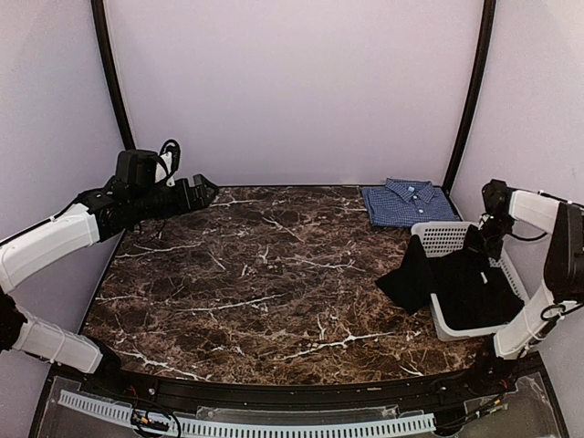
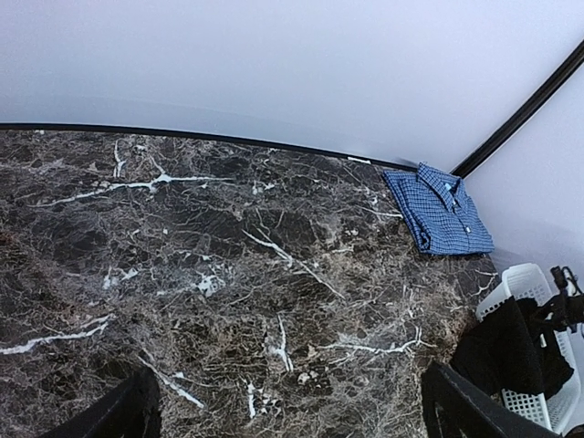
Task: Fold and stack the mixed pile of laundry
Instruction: Pick up the crumpled T-shirt from the bin, then place the crumpled T-shirt at the center of the board.
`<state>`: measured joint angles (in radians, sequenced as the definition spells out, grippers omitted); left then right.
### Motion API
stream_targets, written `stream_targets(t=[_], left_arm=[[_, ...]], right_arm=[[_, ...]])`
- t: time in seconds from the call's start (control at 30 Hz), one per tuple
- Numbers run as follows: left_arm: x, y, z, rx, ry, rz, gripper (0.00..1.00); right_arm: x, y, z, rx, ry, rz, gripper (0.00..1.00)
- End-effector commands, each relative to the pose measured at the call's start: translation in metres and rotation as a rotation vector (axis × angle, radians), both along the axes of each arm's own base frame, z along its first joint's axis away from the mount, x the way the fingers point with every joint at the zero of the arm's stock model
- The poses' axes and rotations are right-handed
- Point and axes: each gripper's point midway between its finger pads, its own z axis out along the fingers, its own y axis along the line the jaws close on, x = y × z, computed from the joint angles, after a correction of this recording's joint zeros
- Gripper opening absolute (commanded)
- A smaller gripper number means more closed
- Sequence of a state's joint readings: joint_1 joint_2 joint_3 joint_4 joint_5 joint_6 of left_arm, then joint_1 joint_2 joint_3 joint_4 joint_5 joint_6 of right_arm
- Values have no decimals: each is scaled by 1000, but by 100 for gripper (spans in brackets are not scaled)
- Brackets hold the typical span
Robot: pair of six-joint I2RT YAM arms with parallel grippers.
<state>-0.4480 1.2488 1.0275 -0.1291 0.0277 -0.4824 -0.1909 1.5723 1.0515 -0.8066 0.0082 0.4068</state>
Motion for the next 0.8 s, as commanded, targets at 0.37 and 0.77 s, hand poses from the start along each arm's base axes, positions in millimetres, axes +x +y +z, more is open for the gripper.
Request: stream_targets(t=[0.37,0.77], left_arm=[[-2,12,0,29,11,54,99],[-11,47,16,33,27,172,99]], right_arm=[[46,142,392,189,-1044,590,0],[3,393,497,595,-1293,1186,0]])
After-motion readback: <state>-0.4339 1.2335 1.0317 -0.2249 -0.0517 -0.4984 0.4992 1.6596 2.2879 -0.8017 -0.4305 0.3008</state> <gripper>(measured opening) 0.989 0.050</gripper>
